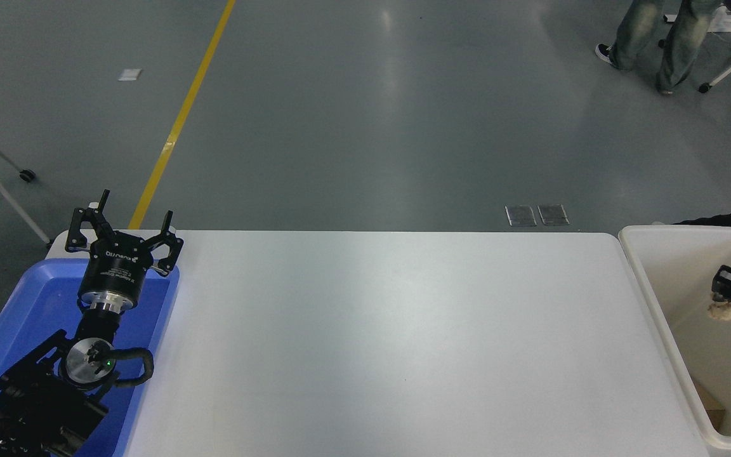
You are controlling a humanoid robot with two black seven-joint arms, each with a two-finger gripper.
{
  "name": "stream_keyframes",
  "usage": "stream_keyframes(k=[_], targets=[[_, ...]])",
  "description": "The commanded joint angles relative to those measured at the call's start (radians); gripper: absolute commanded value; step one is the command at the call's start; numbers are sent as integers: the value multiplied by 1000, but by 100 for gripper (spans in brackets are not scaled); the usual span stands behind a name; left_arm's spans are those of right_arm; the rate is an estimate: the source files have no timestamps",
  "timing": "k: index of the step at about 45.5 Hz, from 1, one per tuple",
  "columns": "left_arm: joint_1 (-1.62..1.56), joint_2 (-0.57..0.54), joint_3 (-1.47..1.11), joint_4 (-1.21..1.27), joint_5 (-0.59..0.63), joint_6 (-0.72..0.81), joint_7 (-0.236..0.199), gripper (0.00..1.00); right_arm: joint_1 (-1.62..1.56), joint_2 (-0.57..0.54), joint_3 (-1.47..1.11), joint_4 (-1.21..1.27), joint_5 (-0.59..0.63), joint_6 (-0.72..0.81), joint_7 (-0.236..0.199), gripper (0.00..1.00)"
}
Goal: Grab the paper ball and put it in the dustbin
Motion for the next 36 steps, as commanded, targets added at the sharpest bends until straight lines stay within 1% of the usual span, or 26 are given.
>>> stream_keyframes(k=[1,3,4,5,29,33,36], targets=[[0,0,0,-1,0,1,-2,100,-82,64,40,-67,44,-78,1,0],[0,0,0,1,0,1,0,100,-82,65,42,-67,44,-101,1,0],[0,0,0,1,0,1,0,100,-82,65,42,-66,46,-109,1,63],[0,0,0,1,1,1,-2,100,-83,64,42,-64,46,-109,1,100],[-2,0,1,-1,1,3,0,100,-51,30,55,-54,44,-108,1,100],[-2,0,1,-1,1,3,0,100,-27,12,54,14,27,-103,2,100],[-2,0,3,-1,1,1,0,100,47,-59,36,141,18,-94,1,100]])
